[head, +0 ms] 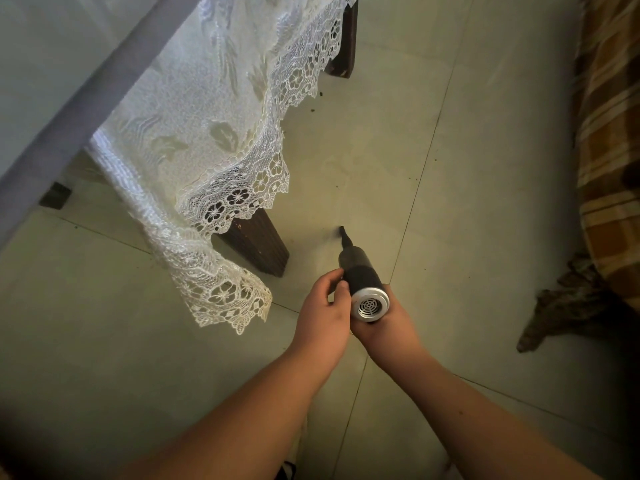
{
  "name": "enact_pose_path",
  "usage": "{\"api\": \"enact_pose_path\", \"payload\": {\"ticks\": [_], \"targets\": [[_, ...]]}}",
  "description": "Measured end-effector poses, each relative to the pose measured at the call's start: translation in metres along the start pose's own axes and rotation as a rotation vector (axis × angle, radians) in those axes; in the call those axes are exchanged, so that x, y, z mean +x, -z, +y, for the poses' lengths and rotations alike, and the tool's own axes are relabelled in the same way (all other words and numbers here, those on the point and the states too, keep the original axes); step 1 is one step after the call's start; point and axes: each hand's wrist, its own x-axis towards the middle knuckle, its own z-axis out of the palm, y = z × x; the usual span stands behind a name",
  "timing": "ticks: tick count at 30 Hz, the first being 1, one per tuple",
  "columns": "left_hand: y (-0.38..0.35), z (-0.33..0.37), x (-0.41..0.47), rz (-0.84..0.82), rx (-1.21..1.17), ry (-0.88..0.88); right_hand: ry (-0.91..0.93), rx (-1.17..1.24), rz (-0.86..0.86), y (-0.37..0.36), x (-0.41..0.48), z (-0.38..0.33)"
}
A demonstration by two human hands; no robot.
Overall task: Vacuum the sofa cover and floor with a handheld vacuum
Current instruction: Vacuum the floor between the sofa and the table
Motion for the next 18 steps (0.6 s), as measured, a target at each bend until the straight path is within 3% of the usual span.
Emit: {"api": "enact_pose_path", "payload": {"ticks": [10, 18], "targets": [[0.014, 0.0, 0.003, 0.142, -0.086, 0.044, 0.051, -0.065, -0.096, -0.013, 0.01, -0.016], [0.003, 0.032, 0.006, 0.028, -0.169, 0.096, -0.013, -0.036, 0.037, 0.004, 0.021, -0.024]]}}
